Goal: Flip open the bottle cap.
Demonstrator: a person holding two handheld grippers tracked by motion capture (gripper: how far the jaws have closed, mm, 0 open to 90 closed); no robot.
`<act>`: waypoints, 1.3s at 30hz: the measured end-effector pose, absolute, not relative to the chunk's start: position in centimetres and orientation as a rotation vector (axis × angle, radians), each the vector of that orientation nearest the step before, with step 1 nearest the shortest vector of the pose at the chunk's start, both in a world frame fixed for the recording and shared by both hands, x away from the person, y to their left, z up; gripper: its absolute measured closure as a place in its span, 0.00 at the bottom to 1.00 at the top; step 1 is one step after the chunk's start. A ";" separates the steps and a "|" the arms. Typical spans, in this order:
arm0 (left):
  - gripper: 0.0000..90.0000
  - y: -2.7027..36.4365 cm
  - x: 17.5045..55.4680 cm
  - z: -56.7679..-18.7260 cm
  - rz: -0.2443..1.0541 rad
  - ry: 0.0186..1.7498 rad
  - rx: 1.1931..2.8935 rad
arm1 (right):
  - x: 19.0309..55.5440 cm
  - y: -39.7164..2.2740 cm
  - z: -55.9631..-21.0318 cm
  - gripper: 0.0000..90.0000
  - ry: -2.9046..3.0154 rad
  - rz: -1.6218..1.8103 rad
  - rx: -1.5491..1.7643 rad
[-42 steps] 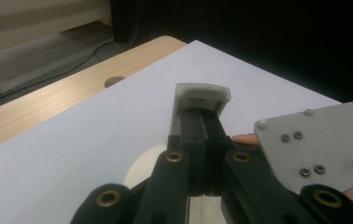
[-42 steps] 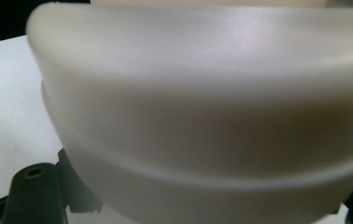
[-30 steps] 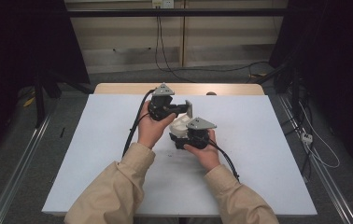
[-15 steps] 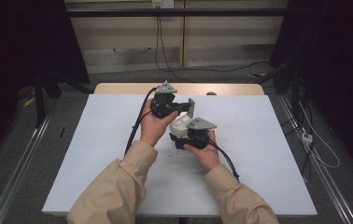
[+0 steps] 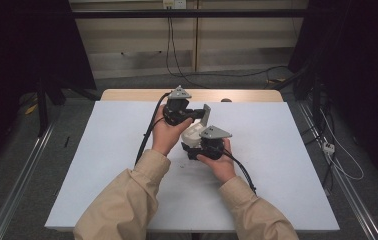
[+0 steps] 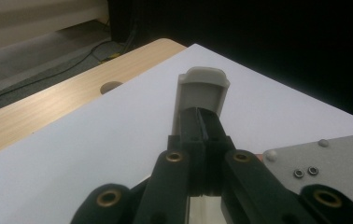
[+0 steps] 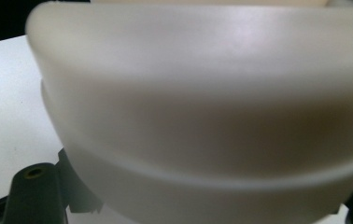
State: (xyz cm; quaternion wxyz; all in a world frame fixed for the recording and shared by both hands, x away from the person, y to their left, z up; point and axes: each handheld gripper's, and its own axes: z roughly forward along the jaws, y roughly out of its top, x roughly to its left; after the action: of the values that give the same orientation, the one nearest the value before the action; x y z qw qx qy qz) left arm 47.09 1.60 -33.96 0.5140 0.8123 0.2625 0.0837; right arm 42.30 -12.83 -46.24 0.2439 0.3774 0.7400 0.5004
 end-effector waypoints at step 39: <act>1.00 0.4 48.1 -34.1 0.195 0.628 1.973 | 42.3 -12.9 -46.2 0.21 2.024 1.371 1.035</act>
State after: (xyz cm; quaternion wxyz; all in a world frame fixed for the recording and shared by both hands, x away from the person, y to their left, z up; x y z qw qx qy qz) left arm 48.12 0.36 -34.06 0.5063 0.8181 0.2605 0.0807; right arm 42.35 -12.88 -46.24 0.2412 0.3783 0.7399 0.5013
